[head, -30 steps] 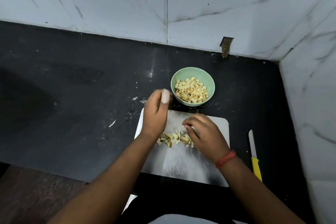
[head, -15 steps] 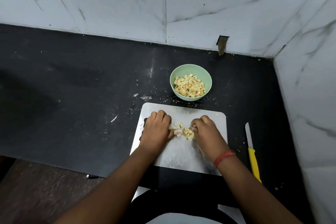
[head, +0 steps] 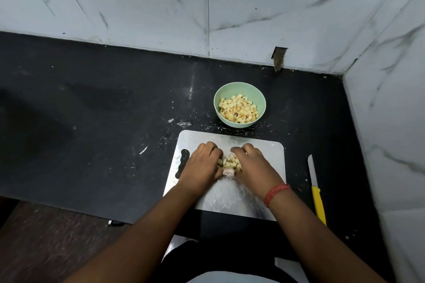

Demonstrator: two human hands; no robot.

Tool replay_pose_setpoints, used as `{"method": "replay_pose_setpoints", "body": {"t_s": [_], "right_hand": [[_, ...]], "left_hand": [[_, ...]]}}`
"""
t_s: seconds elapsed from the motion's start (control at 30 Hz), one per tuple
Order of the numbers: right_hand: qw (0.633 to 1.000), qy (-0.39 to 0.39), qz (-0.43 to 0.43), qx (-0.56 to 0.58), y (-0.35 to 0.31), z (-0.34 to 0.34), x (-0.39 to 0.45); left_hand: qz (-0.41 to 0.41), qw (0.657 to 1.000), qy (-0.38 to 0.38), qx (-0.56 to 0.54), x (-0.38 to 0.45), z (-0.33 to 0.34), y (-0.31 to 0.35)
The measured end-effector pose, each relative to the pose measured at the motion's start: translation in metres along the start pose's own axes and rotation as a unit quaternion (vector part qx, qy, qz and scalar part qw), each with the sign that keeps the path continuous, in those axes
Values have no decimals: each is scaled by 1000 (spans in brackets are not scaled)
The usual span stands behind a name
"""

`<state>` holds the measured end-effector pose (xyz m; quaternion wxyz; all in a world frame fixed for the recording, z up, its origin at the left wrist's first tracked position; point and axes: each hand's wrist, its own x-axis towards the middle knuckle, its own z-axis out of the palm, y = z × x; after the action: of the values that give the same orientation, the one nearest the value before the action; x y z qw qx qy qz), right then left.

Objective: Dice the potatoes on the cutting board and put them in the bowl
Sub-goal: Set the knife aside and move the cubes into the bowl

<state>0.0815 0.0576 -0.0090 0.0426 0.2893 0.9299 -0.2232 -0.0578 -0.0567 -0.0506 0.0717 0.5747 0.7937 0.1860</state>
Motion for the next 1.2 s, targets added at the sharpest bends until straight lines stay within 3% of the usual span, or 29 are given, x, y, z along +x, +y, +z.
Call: {"method": "replay_pose_setpoints", "body": {"t_s": [0.17,0.4,0.73,1.2], "right_hand": [[997,32,-54,-37,-1,9,0],[995,72,-74,-14,4,15,-2],[996,55,-66,-18,-2,10,0],[997,41,-58,-35,-8,-1,6]], "left_hand": [[9,1000,22,-9,-4,7,-2],[-41,999,12,-4,1,2,3],[-89,996,-12,27,3,-4,12],[-115,993,-17,-22,4,-11,16]]}}
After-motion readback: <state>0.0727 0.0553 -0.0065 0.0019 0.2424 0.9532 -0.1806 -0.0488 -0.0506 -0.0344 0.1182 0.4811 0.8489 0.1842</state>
